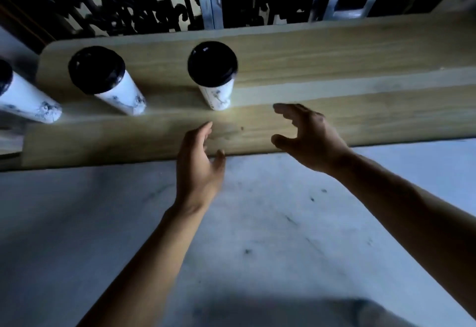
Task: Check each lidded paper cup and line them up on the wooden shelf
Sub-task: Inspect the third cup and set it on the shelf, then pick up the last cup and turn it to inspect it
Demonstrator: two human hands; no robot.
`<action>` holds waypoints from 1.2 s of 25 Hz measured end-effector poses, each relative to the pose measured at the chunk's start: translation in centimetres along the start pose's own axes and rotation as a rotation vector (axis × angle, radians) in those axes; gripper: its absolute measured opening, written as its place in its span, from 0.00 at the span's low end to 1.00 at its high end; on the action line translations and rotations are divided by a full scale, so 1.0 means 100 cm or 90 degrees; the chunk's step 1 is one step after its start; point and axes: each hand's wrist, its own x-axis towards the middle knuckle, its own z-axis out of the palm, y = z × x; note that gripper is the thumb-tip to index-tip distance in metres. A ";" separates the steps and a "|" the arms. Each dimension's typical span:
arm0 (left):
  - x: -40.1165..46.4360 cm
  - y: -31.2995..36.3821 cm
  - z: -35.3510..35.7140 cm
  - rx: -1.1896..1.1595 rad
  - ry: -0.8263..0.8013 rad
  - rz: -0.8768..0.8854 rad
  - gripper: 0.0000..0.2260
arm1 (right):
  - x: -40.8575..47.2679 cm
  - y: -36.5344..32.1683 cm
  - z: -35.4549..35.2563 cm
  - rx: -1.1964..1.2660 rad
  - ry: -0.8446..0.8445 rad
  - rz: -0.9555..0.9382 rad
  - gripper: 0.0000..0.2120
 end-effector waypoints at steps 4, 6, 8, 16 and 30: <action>-0.091 0.049 -0.002 0.085 -0.022 0.074 0.15 | -0.108 0.021 -0.053 -0.007 0.021 -0.030 0.20; -0.151 0.073 -0.001 0.108 -0.036 0.098 0.13 | -0.164 0.032 -0.076 0.002 0.039 -0.059 0.17; -0.217 0.088 0.008 0.129 -0.070 0.048 0.15 | -0.218 0.050 -0.094 -0.002 0.055 -0.081 0.15; -0.331 0.122 0.082 0.137 -0.265 -0.096 0.42 | -0.342 0.082 -0.078 -0.071 -0.055 -0.074 0.21; -0.322 0.175 0.000 0.217 -0.284 -0.006 0.29 | -0.351 0.015 -0.076 0.400 0.023 0.138 0.13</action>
